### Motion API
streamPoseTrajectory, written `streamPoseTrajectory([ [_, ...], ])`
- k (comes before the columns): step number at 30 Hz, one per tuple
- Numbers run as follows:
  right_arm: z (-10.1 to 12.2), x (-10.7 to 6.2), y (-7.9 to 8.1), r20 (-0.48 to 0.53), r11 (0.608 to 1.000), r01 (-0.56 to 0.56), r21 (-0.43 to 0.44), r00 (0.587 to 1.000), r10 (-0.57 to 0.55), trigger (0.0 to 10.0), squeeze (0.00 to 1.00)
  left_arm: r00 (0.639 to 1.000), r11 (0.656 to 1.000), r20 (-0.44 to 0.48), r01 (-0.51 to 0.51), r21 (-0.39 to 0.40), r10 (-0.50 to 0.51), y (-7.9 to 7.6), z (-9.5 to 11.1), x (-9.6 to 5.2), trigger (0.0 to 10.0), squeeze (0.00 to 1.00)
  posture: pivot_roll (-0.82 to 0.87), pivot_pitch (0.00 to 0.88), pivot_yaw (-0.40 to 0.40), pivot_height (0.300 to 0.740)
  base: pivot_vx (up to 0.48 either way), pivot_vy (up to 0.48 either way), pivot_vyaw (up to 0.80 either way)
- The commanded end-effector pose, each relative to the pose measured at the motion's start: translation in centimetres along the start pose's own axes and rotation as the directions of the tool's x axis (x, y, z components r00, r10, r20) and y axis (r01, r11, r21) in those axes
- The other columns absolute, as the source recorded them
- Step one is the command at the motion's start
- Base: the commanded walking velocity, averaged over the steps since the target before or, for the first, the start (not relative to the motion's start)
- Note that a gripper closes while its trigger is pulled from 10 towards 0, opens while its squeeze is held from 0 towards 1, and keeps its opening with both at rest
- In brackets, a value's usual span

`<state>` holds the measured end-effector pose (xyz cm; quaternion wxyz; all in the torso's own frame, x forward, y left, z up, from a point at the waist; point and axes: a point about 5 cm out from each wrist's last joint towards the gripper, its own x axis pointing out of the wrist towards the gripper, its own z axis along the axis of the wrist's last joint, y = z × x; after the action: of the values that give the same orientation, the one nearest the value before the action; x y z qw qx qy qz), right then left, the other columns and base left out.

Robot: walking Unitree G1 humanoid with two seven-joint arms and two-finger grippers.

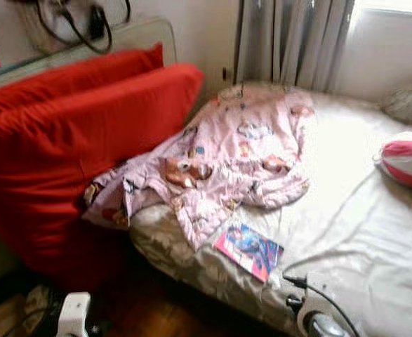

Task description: Clean up the room

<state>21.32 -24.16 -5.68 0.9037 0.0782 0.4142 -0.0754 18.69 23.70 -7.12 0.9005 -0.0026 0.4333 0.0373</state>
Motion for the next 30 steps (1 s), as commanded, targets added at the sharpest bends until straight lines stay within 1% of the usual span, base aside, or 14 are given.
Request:
streamPoseTrajectory([
  [1, 0.3, 0.3, 1.3, 0.008, 0.999, -0.036, -0.002, 0.999, 0.036, 10.0, 0.0, 0.999, 0.999, -0.008, -0.034, 0.007, 0.034, 1.2, -0.2, -0.3, 10.0, 0.0, 0.09, 0.0, -0.02, 0.74, 0.307, 0.0, 0.0],
  [8, 0.5, 0.3, 1.5, 0.029, 0.999, -0.054, 0.001, 0.998, 0.054, 10.0, 0.0, 0.999, 0.999, 0.006, -0.034, 0.013, 0.034, 1.2, 0.0, -0.3, 10.0, 0.0, 0.09, 0.0, -0.017, 0.74, 0.311, 0.0, 0.0],
  [11, 0.7, 0.3, 1.5, 0.049, 0.998, -0.055, 0.001, 0.997, 0.055, 10.0, 0.0, 0.999, 0.999, 0.03, -0.031, 0.01, 0.031, 1.2, 0.2, -0.3, 10.0, 0.0, 0.08, 0.0, -0.013, 0.74, 0.0, 0.0, 0.0],
  [15, 0.9, 0.2, 1.6, 0.109, 0.998, -0.068, 0.009, 0.992, 0.066, 10.0, 0.0, 0.997, 0.999, 0.069, -0.035, -0.002, 0.035, 1.2, 0.4, -0.3, 10.0, 0.0, 0.09, 0.001, -0.009, 0.74, 0.0, 0.0, 0.0],
  [16, 1.1, 0.1, 1.6, 0.139, 0.997, -0.074, 0.005, 0.988, 0.072, 10.0, 0.0, 0.995, 0.999, 0.089, -0.035, -0.002, 0.035, 1.3, 0.5, -0.4, 10.0, 0.0, 0.08, 0.019, -0.005, 0.74, 0.0, 0.0, 0.0],
  [21, 1.2, -0.1, 1.6, 0.213, 0.996, -0.091, 0.0, 0.973, 0.089, 10.0, 0.0, 0.988, 0.999, 0.153, -0.039, 0.008, 0.037, 1.4, 0.7, -0.6, 10.0, 0.0, 0.08, 0.039, -0.008, 0.74, 0.0, 0.0, 0.0],
  [23, 1.1, -0.2, 1.6, 0.23, 0.996, -0.091, 0.009, 0.969, 0.087, 10.0, 0.0, 0.985, 0.999, 0.169, -0.037, 0.003, 0.036, 1.4, 0.7, -0.7, 10.0, 0.0, 0.09, 0.041, -0.006, 0.74, 0.0, 0.0, 0.0],
  [24, 0.9, -0.3, 1.6, 0.256, 0.992, -0.111, 0.057, 0.962, 0.093, 10.0, 0.0, 0.983, 0.999, 0.178, -0.035, 0.017, 0.031, 1.4, 0.5, -0.8, 10.0, 0.0, 0.1, 0.044, -0.003, 0.74, 0.0, 0.0, 0.0],
  [25, 0.8, -0.4, 1.5, 0.266, 0.99, -0.12, 0.072, 0.959, 0.097, 10.0, 0.0, 0.983, 0.999, 0.181, -0.034, 0.029, 0.028, 1.4, 0.5, -0.8, 10.0, 0.0, 0.1, 0.045, -0.003, 0.74, 0.0, 0.0, 0.0],
  [26, 0.7, -0.5, 1.5, 0.281, 0.99, -0.126, 0.067, 0.954, 0.103, 10.0, 0.0, 0.951, 0.998, 0.31, -0.011, 0.06, -0.008, -0.3, 5.0, 0.0, 10.0, 0.0, 0.11, 0.045, -0.002, 0.74, 0.0, 0.0, 0.0],
  [27, 0.6, -0.6, 1.4, 0.293, 0.991, -0.126, 0.052, 0.95, 0.106, 10.0, 0.0, 0.901, 0.996, 0.431, 0.004, 0.094, -0.044, -1.8, 9.1, 0.2, 10.0, 0.0, 0.11, 0.046, -0.002, 0.74, 0.0, 0.0, 0.0],
  [28, 0.4, -0.8, 1.3, 0.305, 0.992, -0.124, 0.033, 0.946, 0.108, 10.0, 0.0, 0.854, 0.993, 0.516, 0.012, 0.118, -0.071, -2.9, 12.1, 0.0, 10.0, 0.0, 0.1, 0.047, 0.0, 0.74, 0.0, 0.0, 0.0],
  [29, 0.3, -0.9, 1.2, 0.316, 0.993, -0.121, 0.018, 0.942, 0.109, 10.0, 0.0, 0.818, 0.991, 0.568, 0.018, 0.134, -0.091, -3.6, 13.8, -0.3, 10.0, 0.0, 0.1, 0.048, 0.001, 0.74, 0.0, 0.0, 0.0],
  [30, 0.1, -1.0, 1.1, 0.323, 0.993, -0.119, 0.012, 0.94, 0.109, 10.0, 0.0, 0.806, 0.99, 0.583, 0.019, 0.139, -0.098, -3.6, 14.0, -0.5, 10.0, 0.0, 0.09, 0.049, 0.001, 0.74, 0.0, 0.0, 0.0],
])
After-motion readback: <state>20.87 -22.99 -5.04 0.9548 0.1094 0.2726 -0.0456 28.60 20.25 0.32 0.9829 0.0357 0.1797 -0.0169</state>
